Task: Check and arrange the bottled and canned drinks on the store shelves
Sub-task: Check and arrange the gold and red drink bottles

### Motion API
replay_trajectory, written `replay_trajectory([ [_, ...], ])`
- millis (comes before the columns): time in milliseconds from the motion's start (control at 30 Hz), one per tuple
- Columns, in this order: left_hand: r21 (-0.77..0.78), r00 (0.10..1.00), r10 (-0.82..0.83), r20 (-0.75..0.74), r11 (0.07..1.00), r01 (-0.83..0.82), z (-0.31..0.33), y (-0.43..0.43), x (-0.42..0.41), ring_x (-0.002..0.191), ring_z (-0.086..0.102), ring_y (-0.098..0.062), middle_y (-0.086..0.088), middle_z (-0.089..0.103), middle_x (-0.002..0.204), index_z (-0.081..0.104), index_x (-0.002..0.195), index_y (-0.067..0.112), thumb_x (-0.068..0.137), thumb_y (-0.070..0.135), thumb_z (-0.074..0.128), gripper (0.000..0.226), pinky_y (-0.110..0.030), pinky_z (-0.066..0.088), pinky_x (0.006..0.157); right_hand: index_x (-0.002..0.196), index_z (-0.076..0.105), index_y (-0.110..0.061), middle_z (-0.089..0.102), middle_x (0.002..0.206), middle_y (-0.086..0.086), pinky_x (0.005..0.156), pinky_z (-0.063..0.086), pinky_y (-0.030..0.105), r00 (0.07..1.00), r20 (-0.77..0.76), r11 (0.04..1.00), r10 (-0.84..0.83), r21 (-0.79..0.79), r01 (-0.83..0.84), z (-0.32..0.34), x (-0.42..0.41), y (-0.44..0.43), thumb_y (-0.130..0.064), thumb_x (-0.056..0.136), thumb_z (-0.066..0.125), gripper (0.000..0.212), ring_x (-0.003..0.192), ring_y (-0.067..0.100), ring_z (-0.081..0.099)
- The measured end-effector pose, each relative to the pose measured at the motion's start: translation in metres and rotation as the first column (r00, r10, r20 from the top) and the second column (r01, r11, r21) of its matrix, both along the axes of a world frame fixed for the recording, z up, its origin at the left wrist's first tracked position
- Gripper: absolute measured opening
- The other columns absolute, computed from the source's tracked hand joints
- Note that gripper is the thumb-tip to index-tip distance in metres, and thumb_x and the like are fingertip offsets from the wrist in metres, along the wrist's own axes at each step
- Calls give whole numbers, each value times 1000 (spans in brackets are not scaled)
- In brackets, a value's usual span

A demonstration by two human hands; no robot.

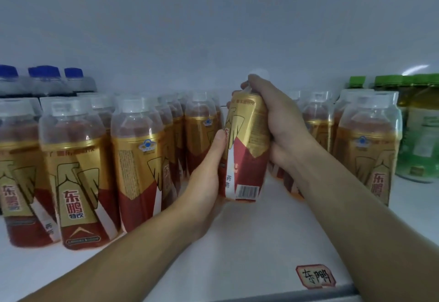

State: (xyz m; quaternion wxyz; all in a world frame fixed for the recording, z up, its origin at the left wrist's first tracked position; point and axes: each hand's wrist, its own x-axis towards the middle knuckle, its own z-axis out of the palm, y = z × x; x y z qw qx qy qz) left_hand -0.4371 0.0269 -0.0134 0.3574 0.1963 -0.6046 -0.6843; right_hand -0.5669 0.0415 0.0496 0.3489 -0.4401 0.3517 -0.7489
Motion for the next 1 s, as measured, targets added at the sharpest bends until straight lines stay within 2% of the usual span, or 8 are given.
replay_trajectory([
  [200, 177, 993, -116, -5, 977, 115, 3, 0, 7, 79, 73, -31, -17, 74, 100, 73, 110, 9, 95, 66, 35, 70, -38, 60, 64, 88, 68, -9, 71, 94, 13, 83, 60, 41, 944, 103, 950, 312, -24, -311, 0, 1, 7, -36, 80, 67, 28, 85, 25, 71],
  [300, 111, 998, -65, -10, 992, 65, 2, 2, 3, 91, 75, -25, -8, 76, 106, 76, 109, 24, 96, 66, 34, 61, -39, 60, 73, 88, 62, -10, 71, 82, 8, 68, 60, 32, 953, 135, 963, 271, -48, -267, 2, -1, 8, -30, 87, 65, 20, 75, 21, 71],
  [433, -14, 999, 50, -11, 999, -50, 2, 3, -2, 97, 74, -17, 3, 77, 106, 67, 119, 35, 93, 66, 37, 51, -45, 58, 90, 82, 63, -13, 68, 81, 8, 64, 57, 30, 984, 108, 989, 145, -21, -143, 0, -5, 1, -29, 94, 65, 20, 75, 22, 65],
  [500, 40, 998, 67, -15, 997, -66, 1, 1, -1, 87, 75, -19, -2, 78, 101, 70, 114, 28, 94, 65, 38, 53, -39, 61, 76, 88, 64, -12, 67, 88, 11, 68, 58, 31, 971, 137, 980, 196, -10, -197, -1, -6, -1, -31, 93, 65, 20, 77, 24, 65],
  [600, 231, 996, -58, -60, 970, 70, 3, 2, 5, 76, 74, -28, -17, 75, 101, 72, 113, 11, 95, 65, 38, 67, -35, 60, 59, 115, 59, -8, 70, 104, 17, 85, 57, 42, 947, 168, 958, 275, 35, -284, -4, -4, 0, -36, 84, 71, 44, 90, 29, 66],
  [767, 34, 1000, -6, 14, 999, 5, -1, 4, 0, 91, 75, -17, -3, 78, 101, 70, 111, 28, 97, 65, 29, 57, -35, 58, 71, 67, 70, -12, 69, 81, 10, 67, 57, 32, 972, 170, 984, 162, 46, -173, -1, -6, 3, -33, 93, 64, 34, 72, 23, 66],
  [867, -58, 997, 73, 9, 996, -72, 0, 6, -2, 82, 75, -9, 3, 78, 95, 73, 103, 30, 96, 64, 34, 52, -32, 54, 72, 78, 63, -14, 66, 81, 12, 63, 58, 31, 991, 131, 999, 37, 20, -40, -1, -4, 1, -32, 94, 66, 24, 72, 25, 65],
  [1000, 126, 996, 24, -87, 992, -13, 4, 2, 3, 75, 74, -28, -13, 76, 94, 75, 104, 17, 97, 61, 39, 57, -36, 60, 64, 90, 61, -16, 65, 95, 16, 76, 58, 38, 967, 166, 981, 195, -27, -193, 0, -1, 1, -34, 95, 62, 19, 81, 28, 66],
])
